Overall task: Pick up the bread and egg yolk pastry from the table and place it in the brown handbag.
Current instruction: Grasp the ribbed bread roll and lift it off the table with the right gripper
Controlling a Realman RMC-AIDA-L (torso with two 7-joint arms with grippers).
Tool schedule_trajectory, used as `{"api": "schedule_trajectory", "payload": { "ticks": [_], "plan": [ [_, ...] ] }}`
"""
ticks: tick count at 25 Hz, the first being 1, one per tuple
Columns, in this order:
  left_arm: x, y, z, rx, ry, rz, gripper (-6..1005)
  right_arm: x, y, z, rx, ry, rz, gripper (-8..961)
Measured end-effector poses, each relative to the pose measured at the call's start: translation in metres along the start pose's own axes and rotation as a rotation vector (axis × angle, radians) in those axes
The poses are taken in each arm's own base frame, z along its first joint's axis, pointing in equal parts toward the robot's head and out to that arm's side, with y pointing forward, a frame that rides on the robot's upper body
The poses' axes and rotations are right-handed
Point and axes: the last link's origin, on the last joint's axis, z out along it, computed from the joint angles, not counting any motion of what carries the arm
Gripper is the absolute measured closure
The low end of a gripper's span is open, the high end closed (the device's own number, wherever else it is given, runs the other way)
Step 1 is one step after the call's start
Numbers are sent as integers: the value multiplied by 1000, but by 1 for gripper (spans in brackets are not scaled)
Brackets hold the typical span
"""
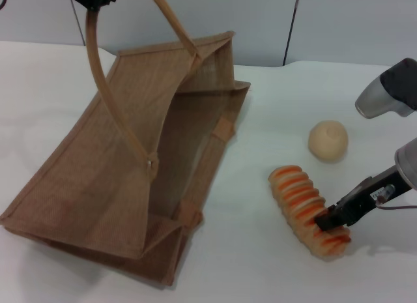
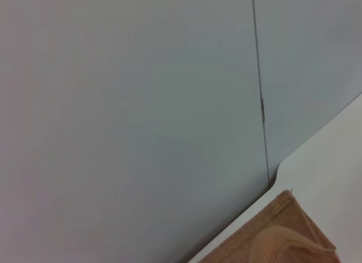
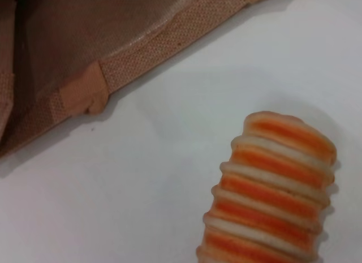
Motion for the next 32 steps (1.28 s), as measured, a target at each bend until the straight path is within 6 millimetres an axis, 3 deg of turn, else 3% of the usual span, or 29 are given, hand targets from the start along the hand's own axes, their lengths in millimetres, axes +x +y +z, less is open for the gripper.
{"api": "schedule_trajectory", "payload": {
  "ticks": [11, 20, 26, 32],
  "plan": [
    [0, -1, -1, 4, 3, -1, 882, -3, -3, -7, 12, -26, 6, 735],
    [0, -1, -2, 8, 6, -2, 882, -11, -4, -29, 19, -88, 3, 781],
    [1, -2, -2, 8, 7, -1, 882, -18, 7, -45, 3, -111, -30, 780],
    [11, 2, -1, 1, 25, 22, 882, -31, 31, -62, -67, -166, -105, 790]
  ]
}}
